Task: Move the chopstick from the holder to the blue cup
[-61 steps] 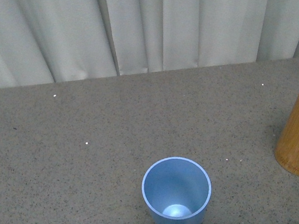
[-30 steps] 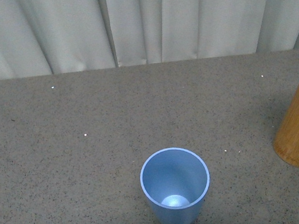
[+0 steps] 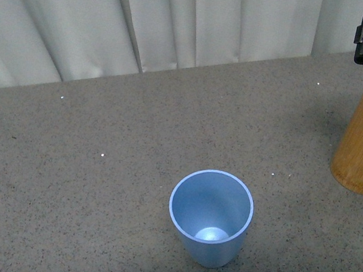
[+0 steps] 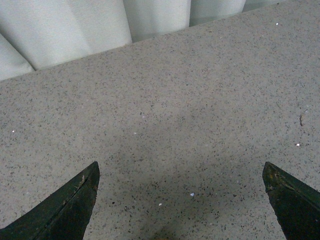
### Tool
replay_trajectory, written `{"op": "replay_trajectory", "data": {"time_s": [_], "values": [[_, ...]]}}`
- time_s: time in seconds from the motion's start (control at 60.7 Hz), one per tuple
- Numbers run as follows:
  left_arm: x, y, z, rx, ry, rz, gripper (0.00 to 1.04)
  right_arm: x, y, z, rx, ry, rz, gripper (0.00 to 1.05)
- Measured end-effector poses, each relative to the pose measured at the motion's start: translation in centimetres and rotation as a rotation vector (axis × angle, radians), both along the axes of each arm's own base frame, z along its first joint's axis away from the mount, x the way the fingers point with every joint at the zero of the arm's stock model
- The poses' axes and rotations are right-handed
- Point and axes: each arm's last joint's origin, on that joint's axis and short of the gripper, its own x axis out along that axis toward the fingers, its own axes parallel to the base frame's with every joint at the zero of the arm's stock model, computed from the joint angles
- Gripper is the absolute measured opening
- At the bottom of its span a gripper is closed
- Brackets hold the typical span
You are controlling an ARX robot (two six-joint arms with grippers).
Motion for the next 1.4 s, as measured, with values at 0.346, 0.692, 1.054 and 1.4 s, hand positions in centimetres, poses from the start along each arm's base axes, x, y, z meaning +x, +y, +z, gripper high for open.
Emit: {"op": "replay_trajectory", "data": {"time_s": [0.346, 0.692, 1.054, 1.4], "values": [[0.0, 0.0, 0.0, 0.000, 0.000, 0.000, 0.98, 0.5, 0.2, -1.1, -0.026, -0.008, -0.017, 0.79], [0.0, 0.0, 0.0, 0.000, 0.000, 0.000, 0.98, 0.2, 0.3, -1.6, 0.000, -0.029, -0.009, 0.24], [0.0, 0.0, 0.0, 0.000, 0.000, 0.000, 0.98, -0.4, 0.2, -1.7, 0.046, -0.053, -0.004, 0.01], [0.0, 0.0, 0.0, 0.000, 0.000, 0.000, 0.98, -1.9, 0.1, 2.4, 0.108, -0.191, 0.005, 0.01]]}}
